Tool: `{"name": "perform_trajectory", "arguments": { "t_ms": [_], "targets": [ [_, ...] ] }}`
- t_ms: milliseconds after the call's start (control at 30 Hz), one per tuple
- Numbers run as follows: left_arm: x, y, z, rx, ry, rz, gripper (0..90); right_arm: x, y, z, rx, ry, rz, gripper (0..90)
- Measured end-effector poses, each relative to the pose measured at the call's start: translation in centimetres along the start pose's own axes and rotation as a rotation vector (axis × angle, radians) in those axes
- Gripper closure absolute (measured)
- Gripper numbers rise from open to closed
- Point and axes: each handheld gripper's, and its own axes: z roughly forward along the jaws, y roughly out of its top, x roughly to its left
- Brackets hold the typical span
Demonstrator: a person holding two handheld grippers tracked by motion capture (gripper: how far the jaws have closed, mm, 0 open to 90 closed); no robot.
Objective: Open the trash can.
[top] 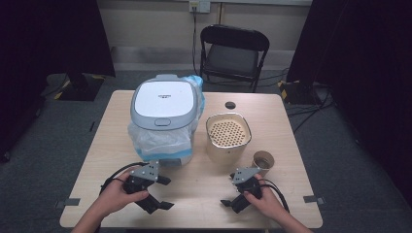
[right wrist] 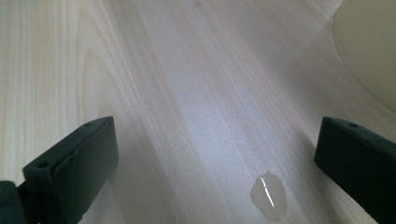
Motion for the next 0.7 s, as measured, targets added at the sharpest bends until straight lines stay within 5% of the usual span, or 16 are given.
{"name": "perform_trajectory", "arguments": {
  "t_ms": [300,700],
  "targets": [
    [0.1,2.7,-2.1,0.007,0.011,-0.017,16.6,0.0,0.0,0.0,-0.001,0.001,-0.001,0.0],
    [-0.1,4.2,-4.2,0.036,0.034,-0.022,16.7,0.0,0.0,0.0,-0.002,-0.001,0.001,0.0]
  ]
}}
